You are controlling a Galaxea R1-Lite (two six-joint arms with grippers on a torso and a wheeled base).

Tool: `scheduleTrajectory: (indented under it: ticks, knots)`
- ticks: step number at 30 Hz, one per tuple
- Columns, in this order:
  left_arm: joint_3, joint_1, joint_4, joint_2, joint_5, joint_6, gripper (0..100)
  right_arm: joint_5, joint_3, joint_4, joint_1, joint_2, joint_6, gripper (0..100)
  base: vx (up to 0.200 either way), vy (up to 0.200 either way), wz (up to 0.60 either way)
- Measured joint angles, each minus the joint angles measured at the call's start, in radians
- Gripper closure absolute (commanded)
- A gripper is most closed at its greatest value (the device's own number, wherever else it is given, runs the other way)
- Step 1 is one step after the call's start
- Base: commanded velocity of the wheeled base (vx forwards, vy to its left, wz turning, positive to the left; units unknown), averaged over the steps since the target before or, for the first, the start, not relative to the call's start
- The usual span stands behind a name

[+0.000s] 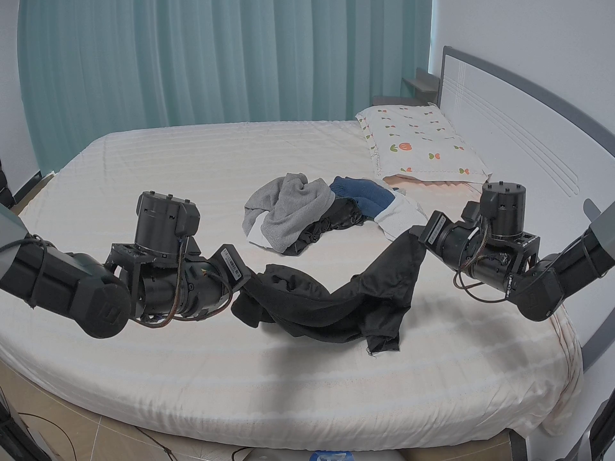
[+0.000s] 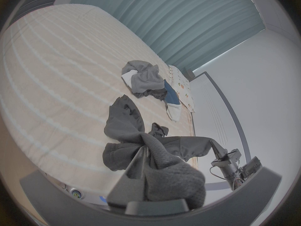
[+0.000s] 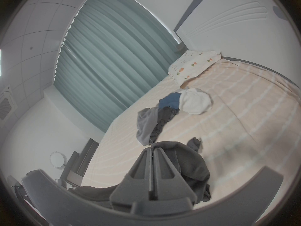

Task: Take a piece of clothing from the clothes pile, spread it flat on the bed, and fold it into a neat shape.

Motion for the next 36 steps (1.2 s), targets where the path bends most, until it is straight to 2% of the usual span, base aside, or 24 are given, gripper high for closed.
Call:
scheduleTrajectory:
  ticks: [8,15,28,36]
  knots:
    - [0.113,0.001,-0.142,-0.021,-0.016,-0.063,100,-0.006,0.063,-0.030,-0.033,0.002,0.050,100,0.000,0.000,0.00]
    - [0.143,0.005,-0.170,-0.024,-0.026,-0.119,100,-0.008,0.079,-0.035,-0.024,-0.002,0.054,100,0.000,0.000,0.00]
    - [0.154,0.033,-0.172,-0.037,-0.033,-0.140,100,-0.017,0.116,-0.043,0.008,-0.049,0.048,100,0.000,0.200,0.00]
    - [0.159,0.041,-0.171,-0.051,-0.030,-0.140,100,-0.088,0.107,-0.045,0.018,-0.050,0.041,100,0.000,0.200,0.00]
